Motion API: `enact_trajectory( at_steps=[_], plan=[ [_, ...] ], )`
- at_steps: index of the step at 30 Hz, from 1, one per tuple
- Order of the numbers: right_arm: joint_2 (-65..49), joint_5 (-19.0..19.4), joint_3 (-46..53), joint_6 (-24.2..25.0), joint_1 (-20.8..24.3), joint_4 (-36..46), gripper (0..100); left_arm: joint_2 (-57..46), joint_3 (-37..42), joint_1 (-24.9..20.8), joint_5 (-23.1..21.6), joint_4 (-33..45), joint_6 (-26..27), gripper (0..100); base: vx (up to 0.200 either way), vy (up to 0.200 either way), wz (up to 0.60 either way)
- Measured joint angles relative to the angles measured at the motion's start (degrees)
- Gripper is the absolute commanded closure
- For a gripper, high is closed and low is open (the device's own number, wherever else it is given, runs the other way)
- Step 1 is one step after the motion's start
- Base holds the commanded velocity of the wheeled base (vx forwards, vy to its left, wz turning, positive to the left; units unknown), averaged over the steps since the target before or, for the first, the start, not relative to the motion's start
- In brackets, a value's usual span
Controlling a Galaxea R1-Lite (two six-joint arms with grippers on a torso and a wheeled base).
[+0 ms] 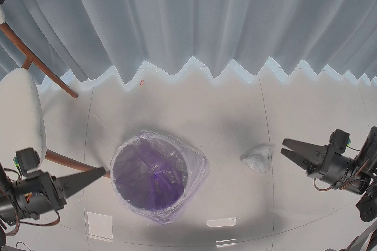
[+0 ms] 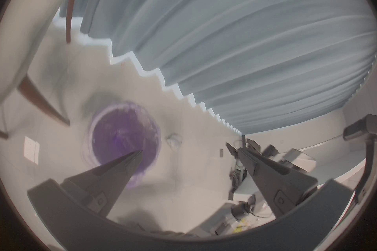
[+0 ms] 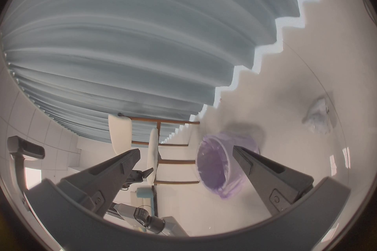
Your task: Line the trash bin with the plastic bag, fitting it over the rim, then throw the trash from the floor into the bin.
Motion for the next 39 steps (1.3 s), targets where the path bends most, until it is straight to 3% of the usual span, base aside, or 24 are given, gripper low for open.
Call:
enact_trajectory(
  at_steps=[6,14,17,20,23,32,39],
  plan=[
    [7.9,0.2,1.2,0.9,1.8,-0.9,0,-3.3,7.6,4.9,-7.1,0.1,-2.5,0,-0.200,-0.200,0.00],
    [16.8,-1.0,2.9,0.9,5.6,-5.3,0,-3.1,10.8,7.7,-8.2,0.2,-4.3,0,-0.100,-0.100,0.00],
    [20.5,-5.1,3.5,-0.3,7.7,-6.5,0,-2.4,11.3,8.4,-8.3,0.3,-5.0,0,0.000,0.000,0.00],
    [24.0,-11.6,3.2,-2.3,10.2,-7.4,0,-1.3,11.5,9.2,-8.3,0.1,-5.7,0,0.000,0.000,0.00],
    [26.7,-14.4,2.5,-3.5,13.1,-7.4,0,0.4,11.8,10.0,-8.5,0.1,-7.1,0,0.000,0.000,0.00],
    [31.8,-10.4,-4.1,-4.2,17.7,-7.4,0,4.7,12.8,10.8,-11.9,-0.4,-8.1,0,0.000,0.000,0.00],
    [41.0,-12.8,-10.7,-5.4,18.7,-7.3,0,8.0,12.8,10.7,-12.4,-1.1,-8.0,0,-0.171,0.057,0.00]
  ],
)
